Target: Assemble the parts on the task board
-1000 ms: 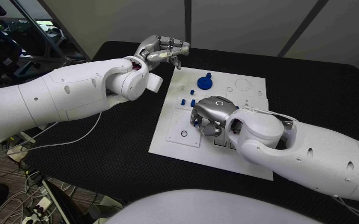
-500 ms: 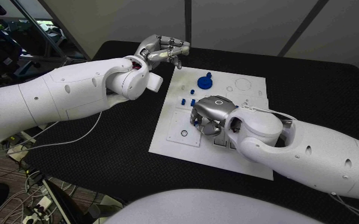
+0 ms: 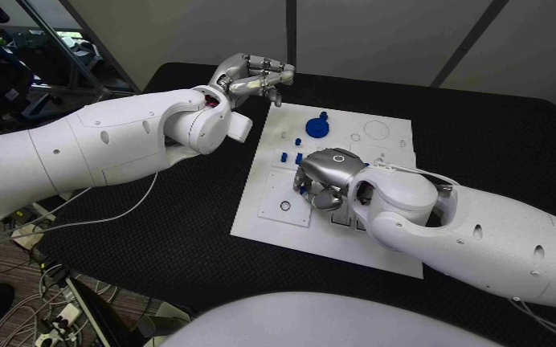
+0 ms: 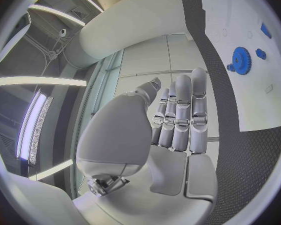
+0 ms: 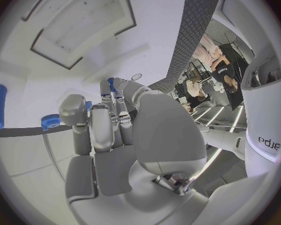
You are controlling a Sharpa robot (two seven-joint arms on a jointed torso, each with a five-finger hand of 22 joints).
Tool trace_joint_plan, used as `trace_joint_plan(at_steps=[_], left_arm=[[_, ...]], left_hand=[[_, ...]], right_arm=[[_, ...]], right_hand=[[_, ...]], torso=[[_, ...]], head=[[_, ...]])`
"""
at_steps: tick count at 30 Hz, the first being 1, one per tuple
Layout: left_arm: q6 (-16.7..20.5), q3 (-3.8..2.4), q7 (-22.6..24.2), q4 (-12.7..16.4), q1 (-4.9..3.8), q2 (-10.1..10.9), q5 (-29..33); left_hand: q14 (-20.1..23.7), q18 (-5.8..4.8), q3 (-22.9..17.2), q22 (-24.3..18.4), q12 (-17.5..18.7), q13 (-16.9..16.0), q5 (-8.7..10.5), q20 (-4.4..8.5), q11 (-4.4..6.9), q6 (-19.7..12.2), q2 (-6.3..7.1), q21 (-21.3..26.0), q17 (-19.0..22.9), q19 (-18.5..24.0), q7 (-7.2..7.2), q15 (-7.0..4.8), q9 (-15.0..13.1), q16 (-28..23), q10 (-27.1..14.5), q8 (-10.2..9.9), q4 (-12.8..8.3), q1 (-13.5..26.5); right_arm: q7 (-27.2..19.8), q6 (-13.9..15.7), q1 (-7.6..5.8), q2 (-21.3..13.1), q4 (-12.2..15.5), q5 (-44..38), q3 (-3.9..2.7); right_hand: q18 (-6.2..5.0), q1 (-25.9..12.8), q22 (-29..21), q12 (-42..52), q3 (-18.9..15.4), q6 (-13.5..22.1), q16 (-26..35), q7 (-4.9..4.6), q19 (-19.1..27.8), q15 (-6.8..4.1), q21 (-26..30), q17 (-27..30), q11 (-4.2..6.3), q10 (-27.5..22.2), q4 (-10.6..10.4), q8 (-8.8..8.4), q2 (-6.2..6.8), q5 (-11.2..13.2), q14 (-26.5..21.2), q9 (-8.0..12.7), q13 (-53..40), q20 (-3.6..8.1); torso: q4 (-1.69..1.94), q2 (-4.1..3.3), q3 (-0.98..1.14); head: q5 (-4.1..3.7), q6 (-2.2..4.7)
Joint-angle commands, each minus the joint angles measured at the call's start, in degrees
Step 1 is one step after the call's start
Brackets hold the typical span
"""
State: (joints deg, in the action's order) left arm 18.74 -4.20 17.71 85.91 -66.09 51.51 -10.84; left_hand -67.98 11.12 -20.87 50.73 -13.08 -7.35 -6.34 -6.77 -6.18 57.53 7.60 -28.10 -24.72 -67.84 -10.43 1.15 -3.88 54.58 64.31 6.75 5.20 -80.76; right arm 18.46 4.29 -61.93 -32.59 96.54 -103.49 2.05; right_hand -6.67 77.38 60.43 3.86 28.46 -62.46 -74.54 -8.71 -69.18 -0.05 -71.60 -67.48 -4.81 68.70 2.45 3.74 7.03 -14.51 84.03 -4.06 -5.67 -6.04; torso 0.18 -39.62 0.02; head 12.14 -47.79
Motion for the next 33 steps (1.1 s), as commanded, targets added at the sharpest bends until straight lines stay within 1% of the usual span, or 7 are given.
trace_joint_plan(at_steps=[1,7,19,23,28,30,33], left_arm=[[-0.6,-0.02,0.0,0.0,-0.09,-0.1,0.1],[-0.5,-0.02,-0.1,-0.1,-0.09,-0.2,0.1],[-0.5,-0.02,-0.2,-0.3,-0.09,-0.3,0.1],[-0.5,-0.02,-0.2,-0.4,-0.08,-0.3,0.1],[-0.5,-0.01,-0.2,-0.4,-0.07,-0.3,0.1],[-0.5,0.0,-0.2,-0.5,-0.07,-0.3,0.1],[-0.5,0.02,-0.2,-0.5,-0.06,-0.3,0.1]], left_hand=[[0.1,-0.7,0.3,-0.1,-0.3,-0.1,-0.16,-0.17,-0.01,-0.3,-0.38,0.1,0.1,0.0,-0.21,0.28,0.1,-0.2,-0.6,0.0,0.0,0.0],[0.1,-0.7,0.3,-0.1,-0.3,-0.1,-0.17,-0.18,-0.02,-0.3,-0.41,0.1,0.1,0.0,-0.22,0.29,0.1,-0.2,-0.6,0.0,0.0,0.1],[0.1,-0.7,0.3,-0.1,-0.3,-0.1,-0.17,-0.18,-0.02,-0.3,-0.41,0.1,0.1,0.0,-0.22,0.29,0.1,-0.2,-0.6,0.0,0.0,0.1],[0.1,-0.7,0.4,-0.1,-0.3,-0.1,-0.16,-0.18,-0.03,-0.3,-0.42,0.1,0.1,-0.1,-0.23,0.3,0.1,-0.2,-0.7,0.0,0.1,0.1],[0.1,-0.7,0.4,-0.1,-0.3,-0.1,-0.16,-0.18,-0.03,-0.3,-0.42,0.1,0.1,-0.1,-0.23,0.3,0.1,-0.2,-0.7,0.0,0.1,0.1],[0.1,-0.7,0.4,-0.1,-0.3,-0.1,-0.16,-0.18,-0.03,-0.3,-0.42,0.1,0.1,-0.1,-0.23,0.3,0.1,-0.2,-0.7,0.0,0.1,0.1],[0.1,-0.7,0.4,-0.1,-0.3,-0.1,-0.16,-0.18,-0.03,-0.3,-0.42,0.1,0.1,-0.1,-0.23,0.3,0.1,-0.2,-0.7,0.0,0.1,0.1]], right_arm=[[-0.3,-0.9,0.03,0.0,-0.2,0.3,0.1],[-0.7,0.5,0.03,-0.2,0.0,0.4,0.1],[-1.4,5.1,0.04,-1.5,1.4,0.6,0.1],[-2.4,8.5,0.05,-2.5,2.2,0.9,0.09],[-6.1,14.4,-0.04,-4.9,3.5,3.8,0.04],[-9.3,17.7,-0.41,-6.5,3.9,7.6,-0.51],[-11.3,18.8,-0.82,-8.7,4.5,12.4,-1.65]], right_hand=[[-0.06,-1.0,-1.1,-0.3,-0.3,2.0,0.3,0.04,0.8,0.53,0.8,0.3,-0.51,-3.1,-0.5,-0.26,0.59,-0.5,2.0,0.3,1.2,-0.29],[-0.6,-1.4,-3.7,0.1,-1.7,4.3,1.2,0.01,2.2,1.17,3.0,2.0,-1.32,-7.9,-0.8,-0.18,1.56,-0.2,1.5,0.3,2.0,-1.02],[-0.65,-1.4,-4.2,0.5,-2.4,4.8,1.5,-0.09,2.3,1.26,3.4,2.6,-1.47,-9.1,-0.9,-0.07,1.72,-0.2,1.4,0.2,2.0,-1.17],[-0.8,-1.2,-5.0,0.9,-2.9,5.7,1.8,0.16,2.6,1.36,4.0,3.1,-1.58,-9.9,-1.0,-0.17,1.8,-0.3,1.3,0.3,1.9,-1.26],[-1.15,-1.3,-6.9,2.2,-3.7,5.4,3.7,-0.35,3.5,1.26,5.5,5.7,-1.42,-9.7,-1.4,0.12,1.72,-0.5,0.6,0.1,1.8,-1.24],[-1.15,-1.1,-6.9,2.9,-3.7,5.3,4.0,-0.4,3.4,1.17,5.6,6.2,-1.34,-9.2,-1.5,0.15,1.61,-0.8,0.5,0.1,1.7,-1.17],[-1.1,-0.9,-6.7,4.0,-3.6,4.8,3.9,-0.47,3.1,1.01,5.5,6.0,-1.15,-7.9,-1.5,0.3,1.43,-1.4,0.6,0.0,1.6,-1.02]], torso=[[0.0,0.06,0.01],[0.01,0.01,0.02],[-0.03,-0.02,0.05],[0.0,0.01,0.08],[-0.05,0.01,0.08],[-0.11,0.04,0.1],[-0.08,0.05,0.09]], head=[[0.0,0.03],[-0.1,0.14],[-0.21,0.32],[-0.31,0.46],[-0.35,0.86],[-0.59,1.15],[-1.09,1.76]])
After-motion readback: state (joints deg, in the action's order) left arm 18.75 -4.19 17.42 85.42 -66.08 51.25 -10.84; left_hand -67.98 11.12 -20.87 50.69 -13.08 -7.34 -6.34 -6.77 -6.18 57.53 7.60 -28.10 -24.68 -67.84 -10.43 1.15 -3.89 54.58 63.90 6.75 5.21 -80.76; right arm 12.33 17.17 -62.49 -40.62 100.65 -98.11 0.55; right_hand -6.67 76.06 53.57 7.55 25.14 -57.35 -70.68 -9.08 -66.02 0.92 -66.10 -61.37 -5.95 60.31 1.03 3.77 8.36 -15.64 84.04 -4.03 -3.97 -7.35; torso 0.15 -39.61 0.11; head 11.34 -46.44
